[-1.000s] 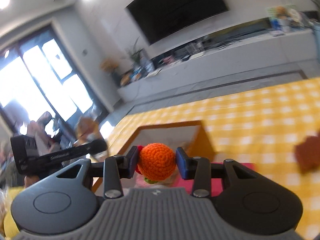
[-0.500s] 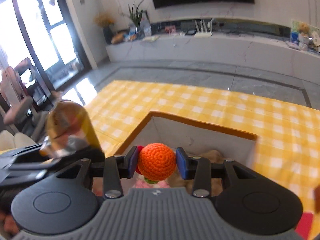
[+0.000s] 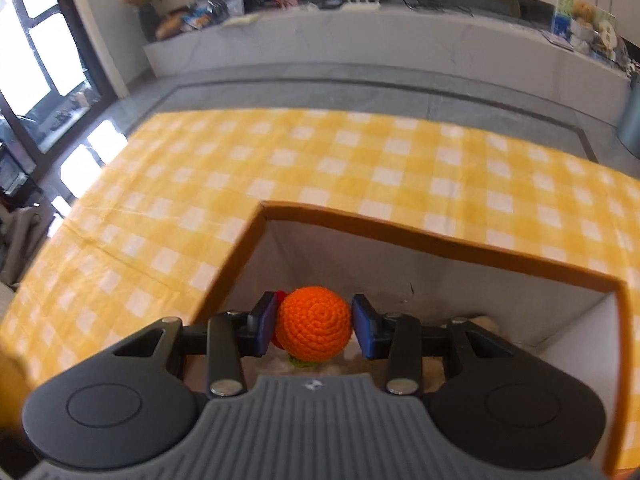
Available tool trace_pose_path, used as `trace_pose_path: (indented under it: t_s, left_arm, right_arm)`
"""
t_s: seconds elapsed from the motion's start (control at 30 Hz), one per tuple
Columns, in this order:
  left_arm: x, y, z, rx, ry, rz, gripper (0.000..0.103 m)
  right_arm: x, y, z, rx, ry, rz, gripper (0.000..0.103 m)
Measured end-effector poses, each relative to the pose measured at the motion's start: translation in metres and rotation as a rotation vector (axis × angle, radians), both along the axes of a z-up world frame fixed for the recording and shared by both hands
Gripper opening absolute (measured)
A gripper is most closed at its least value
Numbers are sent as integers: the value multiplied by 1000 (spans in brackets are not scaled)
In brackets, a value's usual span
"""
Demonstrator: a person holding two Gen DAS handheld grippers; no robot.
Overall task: Organize soft objects
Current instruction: 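Carry the orange fruit and snack bag with both grippers over the white box, then open the right gripper to drop the fruit while the left gripper releases the snack bag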
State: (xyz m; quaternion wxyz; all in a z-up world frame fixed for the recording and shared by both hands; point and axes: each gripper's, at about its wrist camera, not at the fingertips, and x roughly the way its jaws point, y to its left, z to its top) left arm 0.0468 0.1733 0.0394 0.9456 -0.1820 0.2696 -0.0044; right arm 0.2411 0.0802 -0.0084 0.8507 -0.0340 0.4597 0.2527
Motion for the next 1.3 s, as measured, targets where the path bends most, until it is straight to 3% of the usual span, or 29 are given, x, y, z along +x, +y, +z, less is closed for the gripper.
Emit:
trace_pose_path:
  t_s: [0.17, 0.3, 0.33, 0.4, 0.47, 0.57, 0.77, 0.87, 1.03, 1.2, 1.3]
  left_arm:
    - [3, 3, -3, -10, 4, -7, 59]
    - [6, 2, -4, -13, 12, -14, 59]
    - [6, 1, -4, -9, 12, -16, 59]
    - [6, 1, -4, -7, 12, -15, 59]
    - [6, 1, -3, -8, 8, -10, 59]
    - [3, -1, 0, 0, -4, -9, 59]
    - [7, -18, 2, 36, 3, -70, 59]
    - [12, -33, -1, 82, 33, -119, 59]
    - [24, -62, -17, 165, 127, -211, 59]
    - [49, -83, -45, 211, 308, -199, 59]
    - [50, -94, -53, 329, 348, -157, 59]
  right_arm:
    - [23, 8, -27, -68, 62, -51, 41]
    - [28, 5, -37, -50, 99, -87, 44]
    - [28, 6, -35, -62, 103, -81, 49]
    - [25, 6, -29, -127, 89, -83, 69]
    - [17, 4, -20, -169, 22, -53, 81]
    - [1, -14, 4, -112, -75, -7, 94]
    - [-32, -59, 61, 82, -193, 39, 100]
    - [-47, -79, 84, 82, -269, 4, 100]
    - [-64, -106, 94, 24, -409, -117, 100]
    - [-67, -129, 90, 138, -356, -173, 100]
    - [-68, -130, 85, 127, -357, -184, 100]
